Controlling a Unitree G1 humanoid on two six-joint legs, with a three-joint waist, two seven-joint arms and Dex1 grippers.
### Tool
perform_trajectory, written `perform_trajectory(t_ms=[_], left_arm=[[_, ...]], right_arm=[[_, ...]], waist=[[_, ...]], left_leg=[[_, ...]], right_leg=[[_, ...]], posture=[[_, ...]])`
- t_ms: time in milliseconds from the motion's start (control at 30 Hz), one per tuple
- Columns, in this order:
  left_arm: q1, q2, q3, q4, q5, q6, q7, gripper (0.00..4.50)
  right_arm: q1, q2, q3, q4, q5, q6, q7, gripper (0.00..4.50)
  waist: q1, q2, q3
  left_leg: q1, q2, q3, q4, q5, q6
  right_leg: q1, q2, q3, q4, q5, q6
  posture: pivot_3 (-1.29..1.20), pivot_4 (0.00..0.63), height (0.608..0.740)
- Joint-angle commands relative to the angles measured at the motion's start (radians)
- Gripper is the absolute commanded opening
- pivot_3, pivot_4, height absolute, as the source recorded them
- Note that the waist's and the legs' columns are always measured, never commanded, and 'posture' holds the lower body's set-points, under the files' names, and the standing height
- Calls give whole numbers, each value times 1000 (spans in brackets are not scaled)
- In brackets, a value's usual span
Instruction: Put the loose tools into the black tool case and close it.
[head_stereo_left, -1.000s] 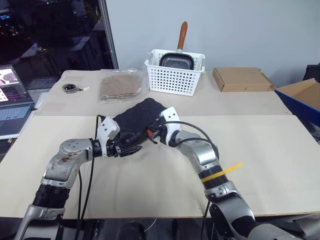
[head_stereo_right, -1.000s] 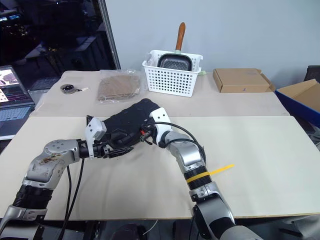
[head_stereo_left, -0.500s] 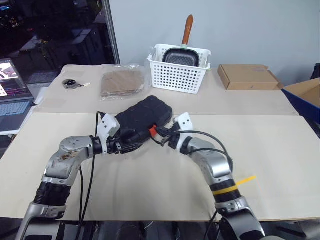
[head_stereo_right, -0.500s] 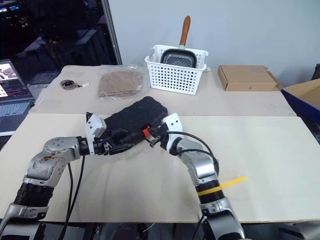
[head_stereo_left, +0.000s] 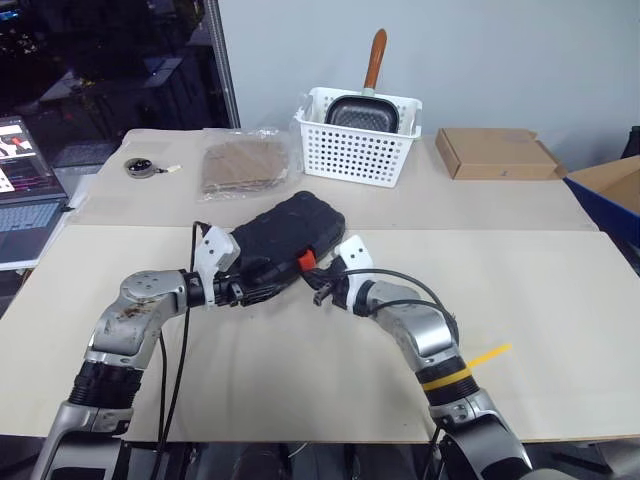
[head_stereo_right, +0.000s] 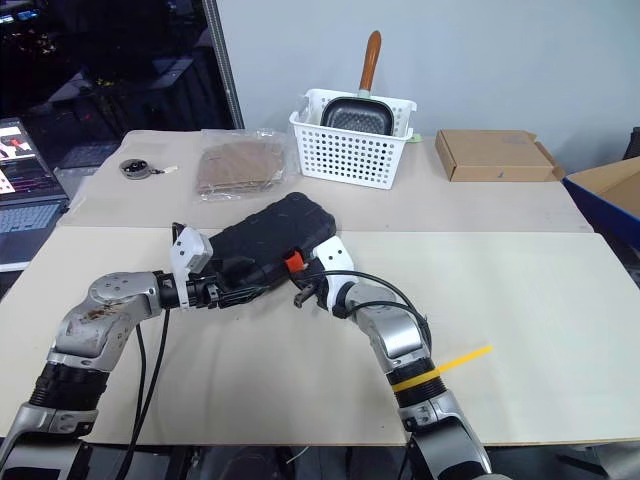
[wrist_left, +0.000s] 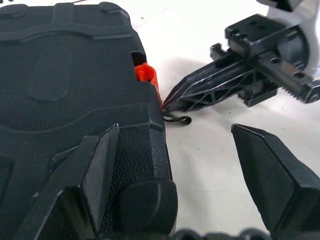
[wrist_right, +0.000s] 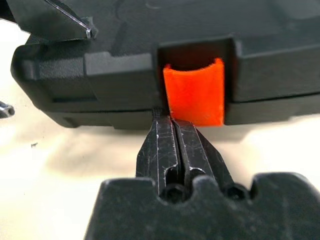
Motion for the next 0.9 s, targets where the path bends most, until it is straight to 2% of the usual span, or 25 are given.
perform_trajectory(t_ms=[33,200,400,533,633,900], left_arm=[[22,-2,-28,17,19,21,-3,3869],[27,-6,-25,12,19,21,3,3869],[41,-7,-23,3,23,25,18,3869],[44,-7,-26,7,27,20,21,3869],[42,-6,-29,11,28,18,20,3869],[34,-8,-28,13,34,19,15,3869]], right_arm=[[-77,55,-9,87,-13,-94,-22,27],[-58,48,-6,82,-26,-125,7,27],[79,-31,-10,-186,19,-5,76,27],[105,-36,-38,-293,64,44,78,27],[74,-7,-67,-258,70,29,32,27],[-54,65,-93,9,32,-97,-49,27]], waist=[[-2,0,1],[-3,0,1],[5,0,1],[6,0,1],[5,0,1],[7,0,1]], left_leg=[[0,0,0,0,1,0],[0,1,-1,0,1,-1],[-2,1,-1,0,0,0],[-1,1,-1,0,0,0],[1,1,-1,0,0,-1],[2,0,0,0,0,-1]], right_leg=[[0,0,0,0,0,0],[0,1,0,1,0,-1],[0,0,0,1,0,0],[0,-1,0,1,0,0],[0,0,0,2,0,0],[1,1,0,1,0,0]], posture=[[0,150,740],[0,150,740],[0,150,740],[0,150,740],[0,150,740],[0,150,740]])
